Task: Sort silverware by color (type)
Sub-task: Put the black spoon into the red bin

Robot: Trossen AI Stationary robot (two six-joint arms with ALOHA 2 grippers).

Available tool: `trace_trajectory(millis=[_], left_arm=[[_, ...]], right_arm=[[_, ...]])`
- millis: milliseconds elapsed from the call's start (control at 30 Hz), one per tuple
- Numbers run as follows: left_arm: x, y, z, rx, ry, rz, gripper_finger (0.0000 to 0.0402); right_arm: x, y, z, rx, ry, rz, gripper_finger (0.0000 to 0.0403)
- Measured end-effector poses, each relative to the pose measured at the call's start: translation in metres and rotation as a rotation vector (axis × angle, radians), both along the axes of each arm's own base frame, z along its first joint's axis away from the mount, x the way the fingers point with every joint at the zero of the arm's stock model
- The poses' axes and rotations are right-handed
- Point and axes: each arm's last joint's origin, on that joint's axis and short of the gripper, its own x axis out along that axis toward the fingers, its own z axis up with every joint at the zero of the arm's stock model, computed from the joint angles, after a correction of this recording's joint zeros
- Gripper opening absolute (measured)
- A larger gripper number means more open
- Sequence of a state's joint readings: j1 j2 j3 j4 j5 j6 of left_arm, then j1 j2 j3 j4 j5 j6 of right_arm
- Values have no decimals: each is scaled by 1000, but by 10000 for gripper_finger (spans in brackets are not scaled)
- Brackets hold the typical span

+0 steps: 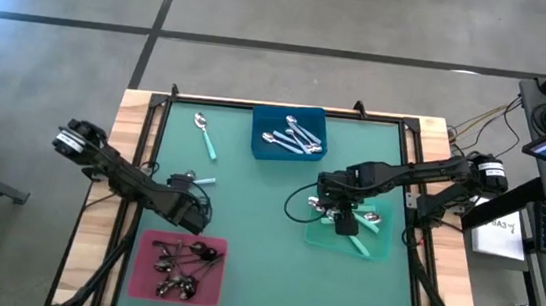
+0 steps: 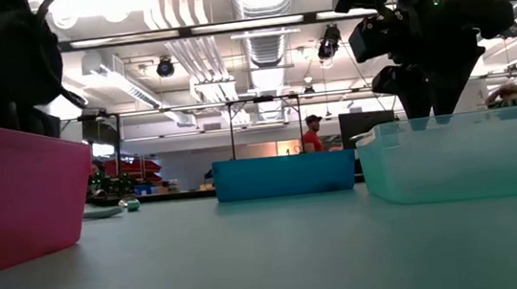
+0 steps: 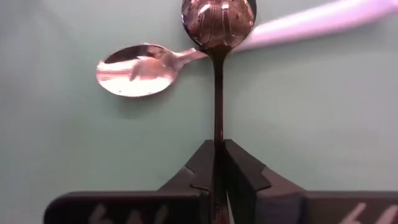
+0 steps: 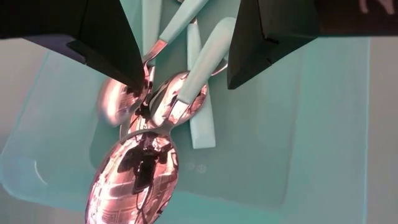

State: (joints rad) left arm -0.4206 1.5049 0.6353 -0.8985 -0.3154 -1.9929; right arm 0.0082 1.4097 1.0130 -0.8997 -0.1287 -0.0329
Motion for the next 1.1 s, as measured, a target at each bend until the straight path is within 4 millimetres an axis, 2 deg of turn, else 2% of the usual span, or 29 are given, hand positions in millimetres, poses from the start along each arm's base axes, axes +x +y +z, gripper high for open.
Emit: trace_trajectory(millis=[167, 367, 467, 667, 800, 900, 967, 1100], left_arm=[[8, -5, 13, -59, -51, -63, 5], [10, -2, 38, 43, -149, -199, 2], [14, -1, 54, 112, -196, -345, 2], [25, -7, 88, 133, -288, -763, 1], [31, -18, 107, 17, -367, -1082, 1], [31, -30, 118, -180, -445, -1275, 0], [27, -38, 121, -313, -468, -1325, 0], [17, -55, 119, -540, -459, -1315, 4]], right_arm=[[0, 0, 0, 2, 1, -9, 219], [0, 0, 0, 2, 0, -9, 219], [1, 0, 0, 2, -8, -8, 219], [3, 0, 1, 7, -30, -32, 219], [5, 0, 1, 17, -46, -75, 219], [6, 0, 1, 30, -47, -128, 219], [6, 0, 2, 41, -45, -175, 219], [7, 0, 2, 60, -35, -254, 219]])
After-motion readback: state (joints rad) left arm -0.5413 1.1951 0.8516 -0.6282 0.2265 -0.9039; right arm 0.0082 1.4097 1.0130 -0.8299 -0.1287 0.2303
